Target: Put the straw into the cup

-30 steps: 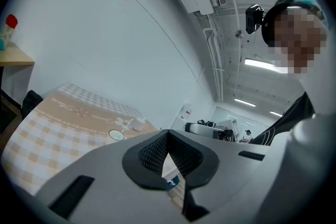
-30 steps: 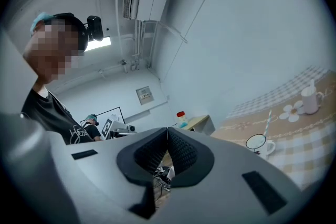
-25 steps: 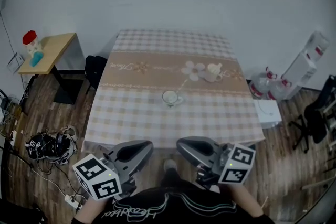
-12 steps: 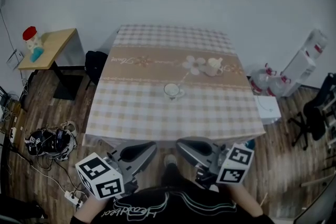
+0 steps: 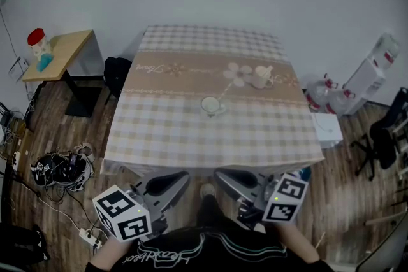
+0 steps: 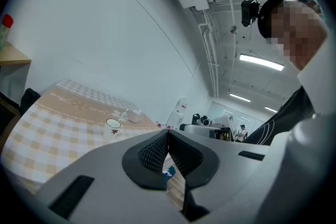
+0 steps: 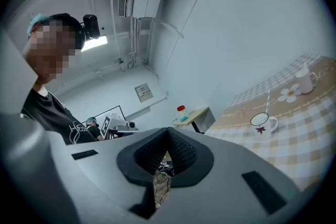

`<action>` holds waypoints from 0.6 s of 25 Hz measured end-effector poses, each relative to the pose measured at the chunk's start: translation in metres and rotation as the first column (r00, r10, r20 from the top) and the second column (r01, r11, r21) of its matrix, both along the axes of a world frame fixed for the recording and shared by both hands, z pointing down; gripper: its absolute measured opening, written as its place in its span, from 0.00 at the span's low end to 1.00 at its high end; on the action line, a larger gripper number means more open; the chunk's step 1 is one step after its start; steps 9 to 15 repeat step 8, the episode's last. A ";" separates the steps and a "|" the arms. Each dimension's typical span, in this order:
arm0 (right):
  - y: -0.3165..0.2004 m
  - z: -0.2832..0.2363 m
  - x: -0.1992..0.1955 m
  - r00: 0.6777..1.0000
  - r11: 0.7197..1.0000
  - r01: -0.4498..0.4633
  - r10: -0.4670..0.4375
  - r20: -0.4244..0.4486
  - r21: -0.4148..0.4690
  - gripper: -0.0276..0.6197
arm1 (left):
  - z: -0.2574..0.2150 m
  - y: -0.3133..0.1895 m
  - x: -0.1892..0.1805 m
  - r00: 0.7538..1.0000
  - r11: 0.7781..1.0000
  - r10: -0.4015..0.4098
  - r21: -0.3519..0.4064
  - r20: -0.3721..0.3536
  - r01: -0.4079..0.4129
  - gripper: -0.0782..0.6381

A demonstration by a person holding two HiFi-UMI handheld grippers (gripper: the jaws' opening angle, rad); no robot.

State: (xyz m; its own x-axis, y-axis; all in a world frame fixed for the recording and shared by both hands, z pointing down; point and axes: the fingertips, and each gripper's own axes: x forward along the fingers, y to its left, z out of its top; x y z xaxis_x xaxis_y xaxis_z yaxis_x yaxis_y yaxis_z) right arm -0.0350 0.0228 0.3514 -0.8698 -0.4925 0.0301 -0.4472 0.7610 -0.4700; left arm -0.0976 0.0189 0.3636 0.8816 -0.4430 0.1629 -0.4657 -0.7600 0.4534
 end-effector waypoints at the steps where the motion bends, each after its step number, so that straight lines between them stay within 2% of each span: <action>1: -0.001 0.001 0.000 1.000 1.000 -0.001 0.001 0.001 -0.002 0.06 | 0.001 0.000 0.000 1.000 1.000 0.001 -0.002 -0.003 -0.001 0.11; 15: -0.007 0.006 0.006 1.000 1.000 -0.006 0.006 0.001 -0.013 0.06 | 0.003 -0.005 0.006 1.000 1.000 0.012 -0.008 -0.012 -0.012 0.11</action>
